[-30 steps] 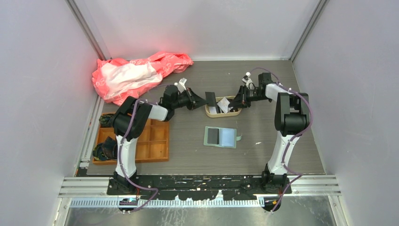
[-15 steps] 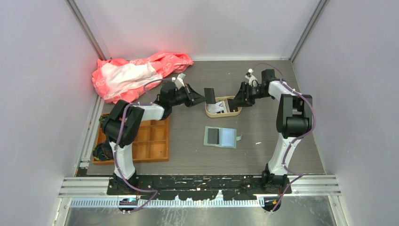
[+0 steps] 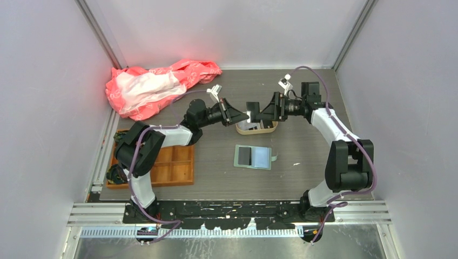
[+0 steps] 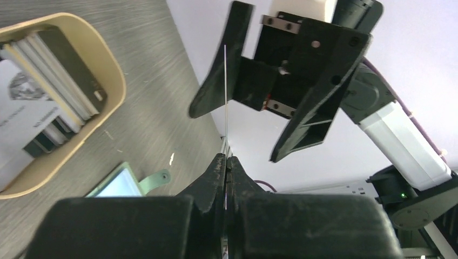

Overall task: Put the credit cards into the card holder
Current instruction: Insert the credit card into the card holder.

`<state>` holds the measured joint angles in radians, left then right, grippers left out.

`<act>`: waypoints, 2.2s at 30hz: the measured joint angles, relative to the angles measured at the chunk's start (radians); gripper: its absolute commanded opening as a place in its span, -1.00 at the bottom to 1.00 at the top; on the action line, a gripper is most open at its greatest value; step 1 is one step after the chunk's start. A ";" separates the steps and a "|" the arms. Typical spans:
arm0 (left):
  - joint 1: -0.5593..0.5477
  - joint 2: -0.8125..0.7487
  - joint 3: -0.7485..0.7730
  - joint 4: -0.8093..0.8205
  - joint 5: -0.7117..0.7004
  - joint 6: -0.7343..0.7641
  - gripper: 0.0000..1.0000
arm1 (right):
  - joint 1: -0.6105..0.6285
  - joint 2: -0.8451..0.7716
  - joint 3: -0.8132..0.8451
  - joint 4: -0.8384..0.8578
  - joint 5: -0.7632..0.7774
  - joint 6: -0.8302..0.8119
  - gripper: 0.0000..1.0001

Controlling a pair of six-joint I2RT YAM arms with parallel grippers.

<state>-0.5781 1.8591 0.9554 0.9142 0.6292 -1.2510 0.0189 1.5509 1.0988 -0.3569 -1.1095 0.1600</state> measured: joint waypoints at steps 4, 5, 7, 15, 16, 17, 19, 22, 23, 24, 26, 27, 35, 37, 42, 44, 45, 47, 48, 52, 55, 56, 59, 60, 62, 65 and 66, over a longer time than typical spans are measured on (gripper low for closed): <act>-0.022 -0.022 -0.011 0.038 -0.001 -0.009 -1.00 | 0.025 0.000 -0.034 0.075 -0.002 0.087 0.54; -0.025 -0.024 -0.015 0.047 -0.002 -0.014 -1.00 | 0.027 0.000 -0.036 0.085 -0.002 0.102 0.35; -0.031 -0.025 -0.023 0.069 -0.004 -0.026 -1.00 | 0.030 0.000 -0.037 0.110 -0.004 0.128 -0.22; -0.035 -0.027 -0.068 0.106 -0.028 -0.056 -0.09 | 0.031 -0.037 -0.061 0.209 -0.077 0.231 -0.91; -0.035 -0.029 -0.072 0.113 -0.033 -0.060 -0.02 | 0.033 -0.046 -0.062 0.216 -0.087 0.236 -0.91; -0.035 -0.031 -0.076 0.124 -0.037 -0.067 0.00 | 0.034 -0.052 -0.063 0.222 -0.093 0.240 -0.91; -0.035 -0.033 -0.077 0.153 -0.039 -0.079 0.01 | 0.035 -0.065 -0.068 0.231 -0.111 0.241 -0.92; -0.035 -0.034 -0.077 0.198 -0.038 -0.101 -0.14 | 0.044 -0.081 -0.082 0.237 -0.137 0.241 -0.93; -0.035 -0.034 -0.077 0.212 -0.037 -0.110 -0.22 | 0.047 -0.083 -0.085 0.235 -0.142 0.239 -0.92; -0.035 -0.034 -0.077 0.225 -0.033 -0.118 -0.34 | 0.050 -0.085 -0.086 0.230 -0.147 0.236 -0.92; -0.035 -0.034 -0.076 0.251 -0.024 -0.135 -0.66 | 0.058 -0.085 -0.086 0.220 -0.155 0.224 -0.92; -0.035 -0.034 -0.074 0.264 -0.019 -0.144 -0.86 | 0.060 -0.085 -0.086 0.212 -0.158 0.215 -0.92; -0.035 -0.034 -0.067 0.276 0.057 -0.152 -1.00 | 0.073 -0.103 -0.068 0.048 -0.143 0.060 -0.13; -0.032 -0.054 -0.083 0.238 0.066 -0.127 -1.00 | 0.072 -0.103 -0.040 -0.061 -0.100 -0.048 -0.08; -0.038 -0.216 -0.251 0.062 0.055 -0.023 -1.00 | 0.072 -0.127 -0.012 -0.298 0.073 -0.377 -0.10; -0.056 -0.265 -0.302 -0.007 0.032 0.014 -1.00 | 0.073 -0.139 -0.036 -0.352 0.142 -0.509 -0.09; -0.074 -0.277 -0.318 -0.041 0.014 0.034 -1.00 | 0.076 -0.143 -0.058 -0.381 0.179 -0.581 -0.07; -0.117 -0.278 -0.334 -0.103 -0.024 0.066 -1.00 | 0.089 -0.146 -0.115 -0.422 0.251 -0.708 0.03; -0.130 -0.275 -0.338 -0.128 -0.041 0.080 -1.00 | 0.101 -0.150 -0.145 -0.431 0.280 -0.754 0.08; -0.172 -0.248 -0.340 -0.217 -0.115 0.120 -1.00 | 0.198 -0.211 -0.315 -0.428 0.415 -0.934 0.13; -0.172 -0.225 -0.340 -0.248 -0.169 0.141 -1.00 | 0.248 -0.229 -0.375 -0.412 0.494 -1.010 0.13; -0.172 -0.216 -0.340 -0.251 -0.191 0.150 -1.00 | 0.255 -0.228 -0.385 -0.395 0.533 -1.035 0.14; -0.174 -0.189 -0.340 -0.243 -0.231 0.164 -1.00 | 0.263 -0.228 -0.398 -0.348 0.608 -1.073 0.13; -0.175 -0.173 -0.339 -0.234 -0.245 0.167 -1.00 | 0.266 -0.227 -0.400 -0.332 0.628 -1.081 0.13; -0.180 -0.138 -0.337 -0.214 -0.264 0.169 -1.00 | 0.271 -0.226 -0.406 -0.304 0.657 -1.093 0.13; -0.189 -0.067 -0.333 -0.171 -0.291 0.168 -1.00 | 0.278 -0.219 -0.417 -0.268 0.696 -1.104 0.11; -0.190 -0.048 -0.333 -0.159 -0.299 0.167 -1.00 | 0.281 -0.216 -0.418 -0.259 0.705 -1.106 0.10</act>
<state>-0.7681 1.8111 0.6224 0.7551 0.3305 -1.0840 0.2996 1.3354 0.6804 -0.6155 -0.4046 -0.9455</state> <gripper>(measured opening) 0.008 0.562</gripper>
